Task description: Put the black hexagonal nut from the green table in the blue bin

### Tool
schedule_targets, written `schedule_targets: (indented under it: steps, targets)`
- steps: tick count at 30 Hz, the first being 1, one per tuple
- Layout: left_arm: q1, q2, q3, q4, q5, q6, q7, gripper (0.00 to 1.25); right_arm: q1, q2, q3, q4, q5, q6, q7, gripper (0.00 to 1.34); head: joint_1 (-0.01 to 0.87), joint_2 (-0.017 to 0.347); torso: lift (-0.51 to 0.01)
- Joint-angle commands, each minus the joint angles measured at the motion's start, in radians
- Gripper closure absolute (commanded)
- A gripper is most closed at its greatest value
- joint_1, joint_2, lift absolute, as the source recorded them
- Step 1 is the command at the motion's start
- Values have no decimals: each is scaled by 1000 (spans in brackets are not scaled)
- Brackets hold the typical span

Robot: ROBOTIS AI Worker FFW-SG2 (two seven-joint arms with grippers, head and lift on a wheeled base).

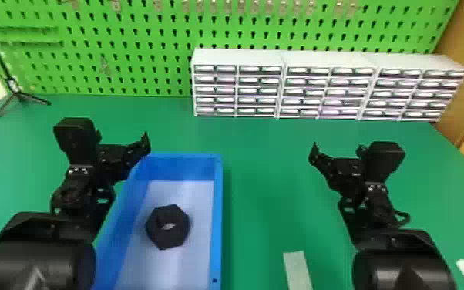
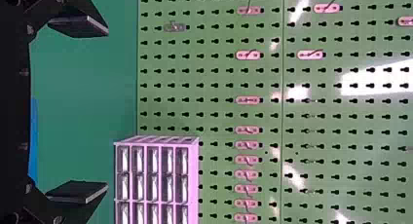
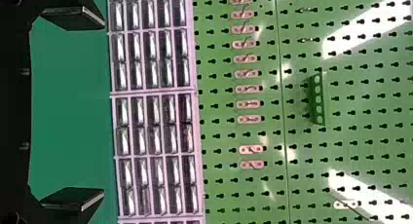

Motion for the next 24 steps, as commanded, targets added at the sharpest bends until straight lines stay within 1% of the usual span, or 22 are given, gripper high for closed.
schedule_targets:
  steps: [1,24]
  targets:
    - [-2,0,0,0,0,0,0,162,0,0,1,0,-1,0,0,93,683,28,-96]
    - [-2,0,-1,0,0,0,0,162,-2,0,-3,0,-5,3,0,93,683,28,-96]
